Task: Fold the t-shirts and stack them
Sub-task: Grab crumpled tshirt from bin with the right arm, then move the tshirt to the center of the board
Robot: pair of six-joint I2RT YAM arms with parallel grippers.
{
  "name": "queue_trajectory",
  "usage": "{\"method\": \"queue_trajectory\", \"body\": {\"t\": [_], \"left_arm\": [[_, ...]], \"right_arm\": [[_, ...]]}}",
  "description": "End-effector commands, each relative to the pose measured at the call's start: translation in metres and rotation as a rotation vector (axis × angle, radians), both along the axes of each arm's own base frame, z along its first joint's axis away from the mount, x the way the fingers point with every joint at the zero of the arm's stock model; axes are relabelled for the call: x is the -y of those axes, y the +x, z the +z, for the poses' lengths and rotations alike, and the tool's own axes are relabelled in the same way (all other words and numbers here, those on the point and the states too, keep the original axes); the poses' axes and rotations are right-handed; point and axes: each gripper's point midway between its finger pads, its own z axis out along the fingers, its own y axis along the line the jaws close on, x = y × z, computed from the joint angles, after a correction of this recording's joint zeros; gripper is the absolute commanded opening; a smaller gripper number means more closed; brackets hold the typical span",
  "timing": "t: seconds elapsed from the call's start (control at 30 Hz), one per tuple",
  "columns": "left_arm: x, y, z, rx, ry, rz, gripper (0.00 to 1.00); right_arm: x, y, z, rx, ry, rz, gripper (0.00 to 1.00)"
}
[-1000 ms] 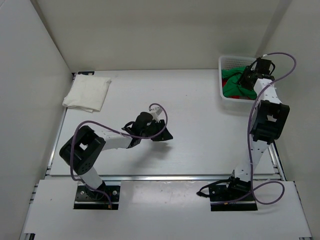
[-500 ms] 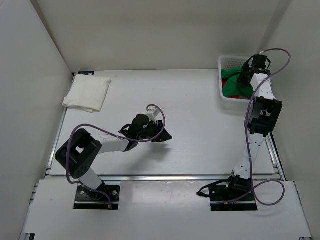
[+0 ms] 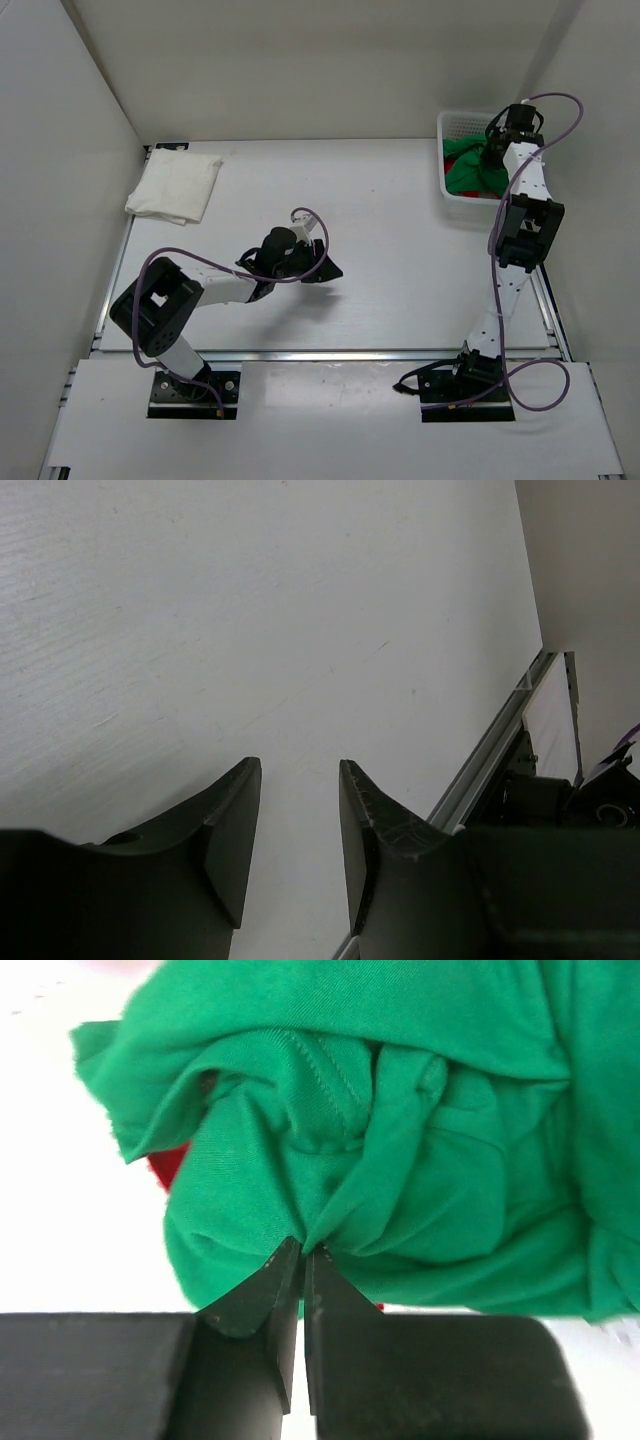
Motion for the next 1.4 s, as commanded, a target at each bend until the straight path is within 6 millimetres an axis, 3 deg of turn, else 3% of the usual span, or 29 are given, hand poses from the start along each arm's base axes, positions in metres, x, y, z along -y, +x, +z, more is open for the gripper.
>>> {"method": "queue_trajectory", "body": {"t": [0.0, 0.07, 0.13, 0.17, 0.2, 0.23, 0.27, 0.3, 0.33, 0.4, 0.43, 0.47, 0.5, 0.57, 0.63, 0.77, 0.8, 0.83, 0.87, 0.9, 0.93, 1.0, 1.1, 1.17, 1.23, 1.27, 1.3, 1.33, 1.37], "left_arm": [[0.004, 0.005, 0.02, 0.035, -0.053, -0.015, 0.48], [0.002, 0.009, 0.029, 0.044, -0.067, -0.008, 0.47], [-0.001, 0.013, 0.039, 0.042, -0.087, 0.001, 0.48], [-0.003, 0.017, 0.045, 0.054, -0.1, 0.01, 0.48], [-0.009, 0.022, 0.054, 0.06, -0.119, 0.027, 0.48], [-0.01, 0.021, 0.059, 0.067, -0.13, 0.031, 0.48], [-0.013, 0.026, 0.069, 0.081, -0.143, 0.042, 0.48], [-0.018, 0.029, 0.073, 0.093, -0.139, 0.054, 0.48], [-0.023, 0.032, 0.076, 0.098, -0.133, 0.078, 0.48], [-0.039, 0.037, 0.087, 0.121, -0.144, 0.122, 0.48], [-0.048, 0.042, 0.1, 0.149, -0.16, 0.153, 0.49], [-0.054, 0.042, 0.099, 0.144, -0.162, 0.167, 0.48], [-0.065, 0.045, 0.1, 0.14, -0.168, 0.199, 0.49], [-0.082, 0.052, 0.11, 0.157, -0.184, 0.244, 0.5], [-0.109, 0.059, 0.117, 0.161, -0.193, 0.312, 0.5], [-0.177, 0.069, 0.131, 0.207, -0.236, 0.486, 0.51], [-0.186, 0.066, 0.126, 0.2, -0.231, 0.514, 0.51], [-0.204, 0.066, 0.123, 0.209, -0.223, 0.561, 0.51], [-0.217, 0.067, 0.129, 0.234, -0.216, 0.602, 0.51], [-0.219, 0.065, 0.123, 0.224, -0.196, 0.607, 0.52], [-0.223, 0.066, 0.125, 0.243, -0.174, 0.616, 0.52], [-0.216, 0.064, 0.115, 0.226, -0.116, 0.596, 0.53], [-0.204, 0.063, 0.093, 0.182, -0.064, 0.56, 0.53], [-0.2, 0.063, 0.082, 0.154, -0.061, 0.546, 0.53], [-0.192, 0.065, 0.077, 0.143, -0.052, 0.528, 0.54], [-0.183, 0.066, 0.078, 0.147, -0.042, 0.504, 0.53], [-0.17, 0.065, 0.071, 0.137, -0.018, 0.478, 0.54], [-0.163, 0.068, 0.073, 0.16, 0.008, 0.466, 0.53], [-0.14, 0.068, 0.079, 0.19, 0.025, 0.406, 0.54]], "right_arm": [[-0.017, 0.001, 0.136, 0.25, -0.045, 0.035, 0.01], [-0.03, -0.016, 0.194, 0.344, -0.062, 0.055, 0.0], [-0.052, -0.031, 0.233, 0.414, -0.046, 0.099, 0.0], [-0.061, -0.048, 0.274, 0.495, -0.067, 0.124, 0.0], [-0.077, -0.054, 0.283, 0.516, -0.056, 0.154, 0.0], [-0.098, -0.072, 0.307, 0.565, -0.057, 0.197, 0.0], [-0.114, -0.097, 0.344, 0.659, -0.07, 0.247, 0.0], [-0.134, -0.118, 0.365, 0.729, -0.076, 0.286, 0.01], [-0.156, -0.128, 0.36, 0.735, -0.06, 0.328, 0.0], [-0.19, -0.175, 0.405, 0.892, -0.064, 0.409, 0.0], [-0.214, -0.191, 0.415, 0.933, -0.051, 0.473, 0.01], [-0.223, -0.21, 0.427, 0.972, -0.053, 0.504, 0.01], [-0.25, -0.237, 0.444, 1.031, -0.023, 0.579, 0.0], [-0.295, -0.274, 0.461, 1.095, 0.035, 0.708, 0.01], [-0.318, -0.293, 0.464, 1.114, 0.066, 0.784, 0.0], [-0.349, -0.287, 0.419, 1.033, 0.144, 0.881, 0.0], [-0.347, -0.271, 0.388, 0.959, 0.186, 0.864, 0.0], [-0.351, -0.28, 0.386, 0.981, 0.251, 0.925, 0.0], [-0.352, -0.27, 0.351, 0.934, 0.359, 0.94, 0.0], [-0.341, -0.255, 0.292, 0.811, 0.466, 0.871, 0.0], [-0.342, -0.26, 0.294, 0.889, 0.517, 0.916, 0.02], [-0.32, -0.237, 0.204, 0.746, 0.649, 0.775, 0.13], [-0.298, -0.208, 0.134, 0.517, 0.683, 0.679, 0.34], [-0.296, -0.199, 0.119, 0.446, 0.646, 0.659, 0.41], [-0.299, -0.198, 0.128, 0.476, 0.501, 0.64, 0.48], [-0.29, -0.194, 0.12, 0.452, 0.431, 0.565, 0.5], [-0.295, -0.2, 0.12, 0.445, 0.409, 0.566, 0.48], [-0.296, -0.209, 0.108, 0.412, 0.398, 0.539, 0.46], [-0.294, -0.213, 0.107, 0.424, 0.397, 0.526, 0.37]]}}
